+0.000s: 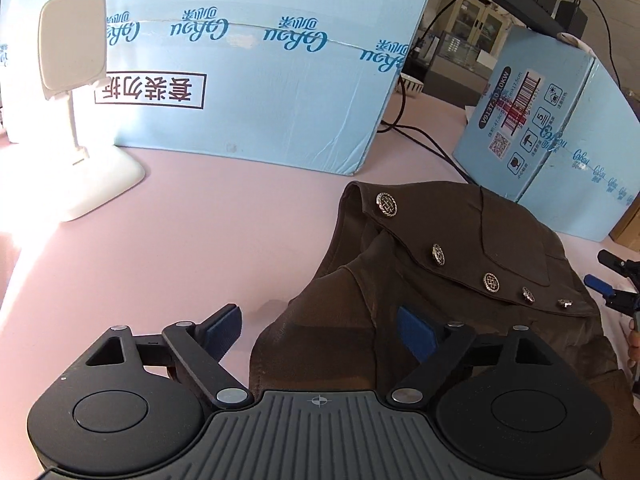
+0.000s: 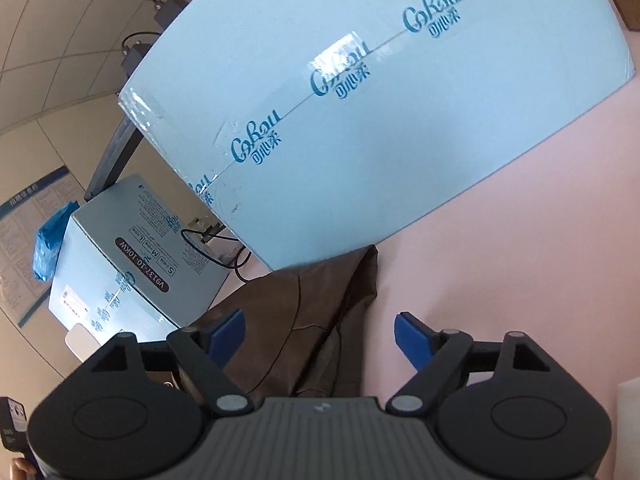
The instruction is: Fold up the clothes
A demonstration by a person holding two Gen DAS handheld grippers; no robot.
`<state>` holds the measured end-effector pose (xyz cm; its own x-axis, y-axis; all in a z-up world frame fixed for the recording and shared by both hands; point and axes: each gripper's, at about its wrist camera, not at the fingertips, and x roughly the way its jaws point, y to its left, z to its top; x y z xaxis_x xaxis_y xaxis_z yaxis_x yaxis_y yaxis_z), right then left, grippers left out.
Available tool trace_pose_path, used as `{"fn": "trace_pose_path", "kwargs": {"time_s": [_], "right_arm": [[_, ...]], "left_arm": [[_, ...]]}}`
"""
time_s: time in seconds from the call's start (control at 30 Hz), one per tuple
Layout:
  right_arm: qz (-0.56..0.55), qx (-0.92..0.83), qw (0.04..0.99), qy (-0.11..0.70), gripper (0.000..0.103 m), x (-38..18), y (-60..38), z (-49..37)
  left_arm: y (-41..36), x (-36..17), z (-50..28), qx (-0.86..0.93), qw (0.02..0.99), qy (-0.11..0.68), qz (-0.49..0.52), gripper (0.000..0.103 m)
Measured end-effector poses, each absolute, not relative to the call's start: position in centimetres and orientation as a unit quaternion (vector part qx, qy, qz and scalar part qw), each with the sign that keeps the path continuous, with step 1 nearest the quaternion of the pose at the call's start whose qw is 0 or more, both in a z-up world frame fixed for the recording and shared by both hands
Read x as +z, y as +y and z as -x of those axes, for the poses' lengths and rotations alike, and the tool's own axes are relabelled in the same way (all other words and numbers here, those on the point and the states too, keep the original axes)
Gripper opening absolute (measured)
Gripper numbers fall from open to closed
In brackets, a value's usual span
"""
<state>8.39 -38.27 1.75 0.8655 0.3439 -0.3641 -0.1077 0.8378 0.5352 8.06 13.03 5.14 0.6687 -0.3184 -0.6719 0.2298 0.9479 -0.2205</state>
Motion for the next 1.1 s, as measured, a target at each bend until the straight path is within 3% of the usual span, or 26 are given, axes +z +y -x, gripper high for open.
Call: {"fn": "trace_pose_path", "kwargs": {"time_s": [0.1, 0.27, 0.47, 0.6, 0.7, 0.8, 0.9, 0.97, 1.1], "right_arm": [[-0.222, 0.14, 0.933, 0.246, 0.085, 3.3, -36.9, -7.3], [-0.424, 0.209, 0.81, 0.349, 0.085, 3.2, -38.8, -3.7], [-0.268, 0.164, 0.875, 0.368, 0.085, 5.2, -37.8, 2.8], [-0.261, 0.167, 0.868, 0.389, 0.082, 4.6, -38.1, 4.8], [-0.267, 0.166, 0.86, 0.402, 0.072, 3.6, -38.1, 5.2], [-0.264, 0.161, 0.864, 0.397, 0.065, 3.1, -38.0, 4.9], [-0.238, 0.141, 0.877, 0.392, 0.04, 3.4, -37.4, 4.5], [-0.2, 0.121, 0.892, 0.388, 0.016, 3.8, -36.7, 4.4], [-0.144, 0.111, 0.913, 0.364, 0.013, 4.7, -35.4, 4.8]], "left_arm": [[14.3, 6.9, -5.1, -0.146, 0.92, 0.364, 0.026, 0.094], [17.3, 8.4, 1.4, -0.158, 0.918, 0.36, 0.054, 0.096], [17.8, 8.4, 6.6, -0.205, 0.91, 0.349, 0.086, 0.097], [16.1, 8.8, 6.0, -0.223, 0.916, 0.331, 0.043, 0.097], [15.0, 8.2, 5.5, -0.2, 0.925, 0.321, 0.019, 0.097], [14.7, 6.6, 5.6, -0.233, 0.912, 0.334, 0.057, 0.097], [14.2, 4.8, 6.1, -0.232, 0.91, 0.339, 0.056, 0.097], [14.1, 3.8, 6.4, -0.223, 0.913, 0.34, 0.04, 0.097], [15.4, 2.4, 6.8, -0.215, 0.914, 0.338, 0.058, 0.097]]}}
